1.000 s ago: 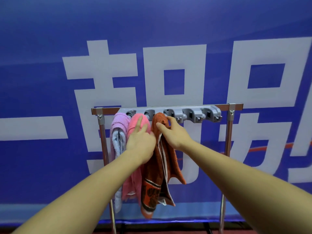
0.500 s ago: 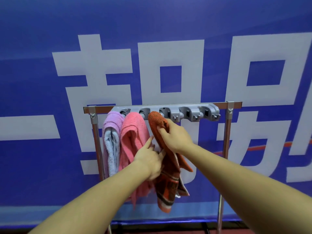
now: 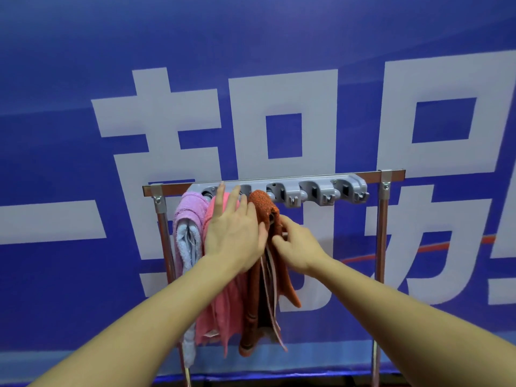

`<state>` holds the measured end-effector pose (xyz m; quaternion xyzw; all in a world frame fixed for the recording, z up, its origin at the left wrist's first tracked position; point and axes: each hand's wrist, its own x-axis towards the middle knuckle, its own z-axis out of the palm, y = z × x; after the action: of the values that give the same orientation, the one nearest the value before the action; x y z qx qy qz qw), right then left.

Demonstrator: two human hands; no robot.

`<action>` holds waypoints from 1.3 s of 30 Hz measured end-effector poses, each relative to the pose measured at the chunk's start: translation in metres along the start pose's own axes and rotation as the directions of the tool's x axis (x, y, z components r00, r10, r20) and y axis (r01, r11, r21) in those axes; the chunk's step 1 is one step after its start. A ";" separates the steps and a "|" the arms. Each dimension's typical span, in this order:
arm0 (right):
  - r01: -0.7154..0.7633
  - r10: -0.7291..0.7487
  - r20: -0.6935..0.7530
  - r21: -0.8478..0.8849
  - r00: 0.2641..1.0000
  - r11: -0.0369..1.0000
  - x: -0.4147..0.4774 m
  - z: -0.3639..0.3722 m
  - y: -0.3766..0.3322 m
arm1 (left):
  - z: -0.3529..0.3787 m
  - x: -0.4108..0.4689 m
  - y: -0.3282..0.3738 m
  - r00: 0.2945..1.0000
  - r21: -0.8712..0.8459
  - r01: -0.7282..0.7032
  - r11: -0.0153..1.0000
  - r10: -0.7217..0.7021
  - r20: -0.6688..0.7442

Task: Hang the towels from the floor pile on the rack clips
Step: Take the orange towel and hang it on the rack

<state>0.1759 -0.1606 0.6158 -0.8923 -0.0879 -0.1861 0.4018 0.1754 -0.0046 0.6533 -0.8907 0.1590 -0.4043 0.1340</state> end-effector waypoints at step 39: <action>0.050 -0.049 0.009 -0.171 0.999 0.984 -0.008 -0.006 -0.018 | -0.006 0.008 -0.005 0.982 -0.530 0.161 0.832 -0.081 0.172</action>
<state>0.1615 -0.1531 0.6283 -0.9215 -0.0945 -0.2008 0.3188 0.1768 -0.0037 0.6646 -0.9269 0.2000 -0.2860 -0.1381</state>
